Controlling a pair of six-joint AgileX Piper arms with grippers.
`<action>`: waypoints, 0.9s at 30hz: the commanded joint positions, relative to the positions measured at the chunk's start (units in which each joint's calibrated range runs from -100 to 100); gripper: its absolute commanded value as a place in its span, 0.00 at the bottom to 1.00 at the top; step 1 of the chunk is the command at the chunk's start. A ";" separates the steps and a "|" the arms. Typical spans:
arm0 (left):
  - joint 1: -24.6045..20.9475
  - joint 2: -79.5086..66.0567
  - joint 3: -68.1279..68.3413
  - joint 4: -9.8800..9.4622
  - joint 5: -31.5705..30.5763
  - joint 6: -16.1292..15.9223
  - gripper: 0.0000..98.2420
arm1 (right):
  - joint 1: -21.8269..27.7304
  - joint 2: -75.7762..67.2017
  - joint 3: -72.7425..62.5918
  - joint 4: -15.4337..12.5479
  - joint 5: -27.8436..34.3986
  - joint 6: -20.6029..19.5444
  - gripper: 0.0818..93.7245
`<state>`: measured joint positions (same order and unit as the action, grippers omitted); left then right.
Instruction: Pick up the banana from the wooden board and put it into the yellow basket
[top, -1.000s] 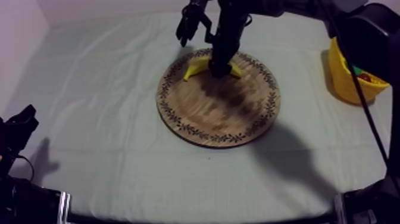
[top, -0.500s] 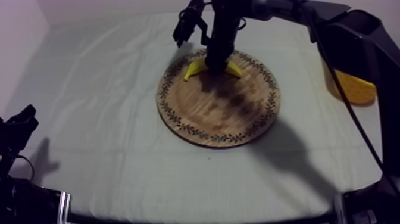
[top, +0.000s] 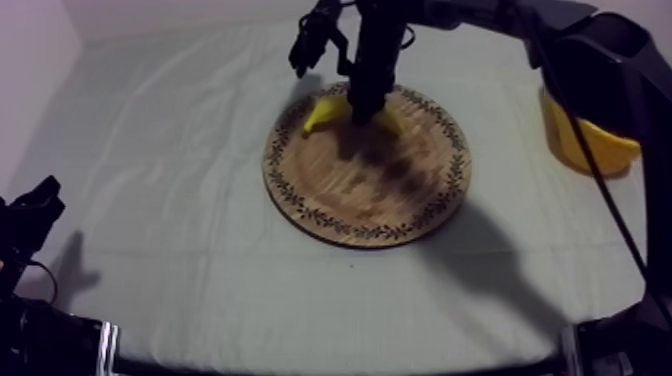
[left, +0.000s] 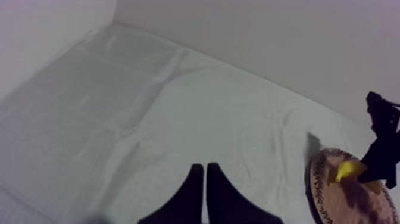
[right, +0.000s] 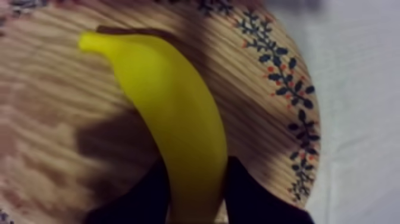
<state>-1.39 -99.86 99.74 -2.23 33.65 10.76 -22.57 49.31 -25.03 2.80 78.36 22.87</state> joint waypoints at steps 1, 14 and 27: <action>-0.02 0.03 0.04 0.01 -0.02 0.01 0.00 | 0.00 -5.77 3.29 -0.26 0.14 0.24 0.24; -0.02 0.03 0.04 0.01 -0.02 0.01 0.00 | 6.22 -30.64 22.46 2.60 2.32 1.44 0.26; -0.02 0.03 0.04 0.01 -0.02 0.01 0.00 | 23.93 -44.54 36.14 3.73 -0.50 6.98 0.29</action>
<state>-1.39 -99.86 99.74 -2.23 33.65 10.76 -3.26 5.02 10.42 6.57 78.37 29.17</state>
